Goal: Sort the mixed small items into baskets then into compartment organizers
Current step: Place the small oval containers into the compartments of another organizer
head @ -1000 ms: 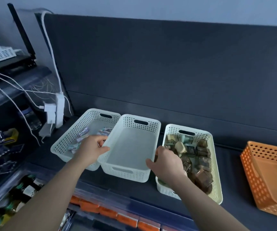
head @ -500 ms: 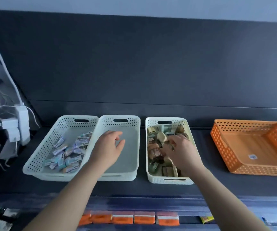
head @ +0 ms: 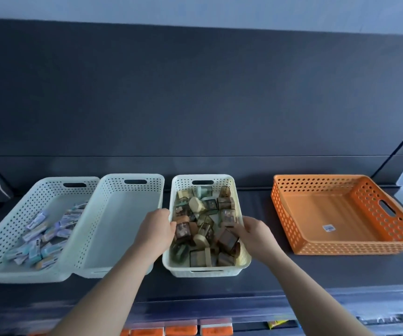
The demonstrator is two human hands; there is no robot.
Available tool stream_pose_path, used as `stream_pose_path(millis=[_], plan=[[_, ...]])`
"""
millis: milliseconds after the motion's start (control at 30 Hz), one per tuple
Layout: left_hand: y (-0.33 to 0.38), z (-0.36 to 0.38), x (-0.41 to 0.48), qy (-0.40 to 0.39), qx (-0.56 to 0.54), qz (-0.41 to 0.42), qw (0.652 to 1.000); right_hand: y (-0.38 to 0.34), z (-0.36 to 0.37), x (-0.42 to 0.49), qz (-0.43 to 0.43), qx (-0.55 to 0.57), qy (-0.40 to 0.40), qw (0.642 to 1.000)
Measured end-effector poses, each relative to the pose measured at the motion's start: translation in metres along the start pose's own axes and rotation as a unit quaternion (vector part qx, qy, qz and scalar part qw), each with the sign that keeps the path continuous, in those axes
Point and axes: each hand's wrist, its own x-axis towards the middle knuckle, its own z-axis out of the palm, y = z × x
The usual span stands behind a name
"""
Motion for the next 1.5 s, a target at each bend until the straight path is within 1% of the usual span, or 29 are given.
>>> stream_pose_path(millis=[200,367,433,567,700,833,967,1067,1100,1300,1500], plan=[[0.007,-0.004,-0.011,0.023,-0.052,0.007,0.998,0.008,0.001,-0.002,-0.009,0.019,0.03,0.999],[0.028,-0.024,-0.024,0.064,-0.128,0.054,0.988,0.002,-0.026,-0.024,-0.026,0.045,0.107,0.993],[0.041,-0.031,-0.026,0.067,-0.171,0.075,0.98,0.001,-0.042,-0.036,-0.02,0.058,0.146,0.987],[0.071,-0.035,-0.029,0.057,-0.265,0.116,0.955,0.002,-0.081,-0.067,0.007,0.048,0.232,0.972],[0.117,-0.024,-0.037,0.001,-0.335,0.163,0.928,0.013,-0.119,-0.103,0.047,0.066,0.294,0.952],[0.166,0.001,-0.049,-0.103,-0.372,0.192,0.902,0.039,-0.156,-0.141,0.094,0.073,0.345,0.931],[0.223,0.036,-0.066,-0.225,-0.399,0.216,0.862,0.079,-0.196,-0.179,0.133,0.077,0.387,0.909],[0.274,0.064,-0.085,-0.287,-0.421,0.234,0.828,0.115,-0.229,-0.202,0.158,0.079,0.419,0.891],[0.292,0.074,-0.093,-0.301,-0.422,0.238,0.822,0.128,-0.241,-0.208,0.166,0.077,0.427,0.886],[0.399,0.145,-0.126,-0.335,-0.444,0.247,0.794,0.208,-0.329,-0.237,0.188,0.063,0.436,0.878],[0.499,0.21,-0.151,-0.317,-0.443,0.239,0.804,0.281,-0.413,-0.247,0.193,0.043,0.436,0.878]])
